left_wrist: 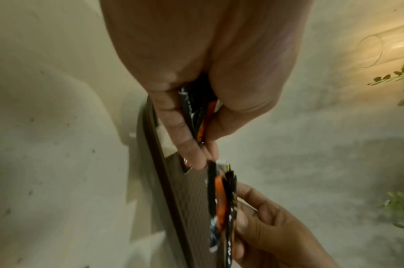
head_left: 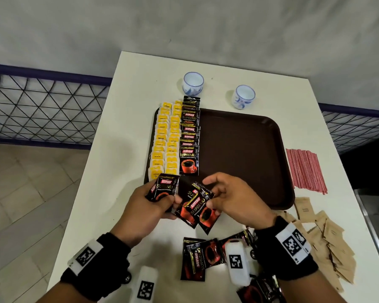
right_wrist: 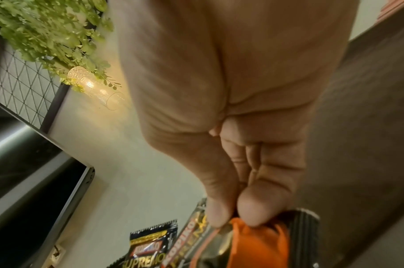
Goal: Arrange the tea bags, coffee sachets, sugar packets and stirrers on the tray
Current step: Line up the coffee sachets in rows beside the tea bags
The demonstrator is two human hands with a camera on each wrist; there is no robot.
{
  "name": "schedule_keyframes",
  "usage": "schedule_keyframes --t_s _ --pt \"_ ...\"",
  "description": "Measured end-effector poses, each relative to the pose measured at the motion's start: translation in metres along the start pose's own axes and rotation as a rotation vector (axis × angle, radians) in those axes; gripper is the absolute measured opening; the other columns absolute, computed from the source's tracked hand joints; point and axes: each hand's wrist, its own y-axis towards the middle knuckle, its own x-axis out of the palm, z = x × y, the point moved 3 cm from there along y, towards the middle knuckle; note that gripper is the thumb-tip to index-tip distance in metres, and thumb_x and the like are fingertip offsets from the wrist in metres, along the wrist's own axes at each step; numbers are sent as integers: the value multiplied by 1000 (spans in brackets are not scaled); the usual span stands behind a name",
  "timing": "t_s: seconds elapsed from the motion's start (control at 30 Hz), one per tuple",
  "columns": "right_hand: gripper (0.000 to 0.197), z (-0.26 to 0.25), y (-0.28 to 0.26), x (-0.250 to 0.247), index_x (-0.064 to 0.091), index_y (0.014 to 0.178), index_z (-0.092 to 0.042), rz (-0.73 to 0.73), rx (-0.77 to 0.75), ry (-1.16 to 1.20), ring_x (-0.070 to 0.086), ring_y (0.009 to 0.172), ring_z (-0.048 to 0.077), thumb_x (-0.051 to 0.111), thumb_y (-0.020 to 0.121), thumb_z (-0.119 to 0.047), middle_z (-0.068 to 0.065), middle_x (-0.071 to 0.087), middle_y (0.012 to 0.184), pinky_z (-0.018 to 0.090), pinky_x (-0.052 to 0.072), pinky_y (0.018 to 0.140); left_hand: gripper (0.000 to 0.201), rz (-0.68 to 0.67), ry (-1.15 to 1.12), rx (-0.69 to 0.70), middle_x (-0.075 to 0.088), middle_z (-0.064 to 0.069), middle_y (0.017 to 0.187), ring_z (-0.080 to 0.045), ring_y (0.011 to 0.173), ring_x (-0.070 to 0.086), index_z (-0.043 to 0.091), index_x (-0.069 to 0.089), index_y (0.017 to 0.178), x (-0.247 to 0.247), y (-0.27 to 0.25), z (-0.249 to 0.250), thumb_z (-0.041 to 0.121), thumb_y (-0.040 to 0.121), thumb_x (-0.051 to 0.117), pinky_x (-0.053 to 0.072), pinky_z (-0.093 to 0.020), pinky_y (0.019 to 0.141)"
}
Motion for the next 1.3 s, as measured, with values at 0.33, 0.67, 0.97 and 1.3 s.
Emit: schedule_keyframes --t_s 0.33,0.67,0.97,1.3 --pt "40 -9 16 11 64 108 -21 16 -27 33 64 67 22 76 80 5 19 63 87 37 58 67 35 -244 42 22 78 -11 101 -26 84 74 13 70 117 -13 -6 12 1 85 77 61 -38 74" --pt "43 -2 18 16 58 121 -6 -266 162 178 60 52 13 69 83 12 15 67 83 20 49 49 46 -299 403 179 76 8 94 -8 77 70 33 73 106 -22 -7 25 -8 86 68 54 -21 73" --pt "18 17 27 -16 64 87 -5 122 233 350 62 61 19 62 88 14 9 63 74 29 60 58 46 56 362 184 76 9 88 -7 66 66 33 71 102 -65 8 32 -10 85 68 52 -17 58" --pt "18 9 69 -5 64 82 -14 300 187 253 62 56 13 70 86 2 1 65 67 26 51 54 25 115 87 -10 78 -9 99 -27 76 64 14 72 112 -69 8 -2 1 90 71 53 -35 65"
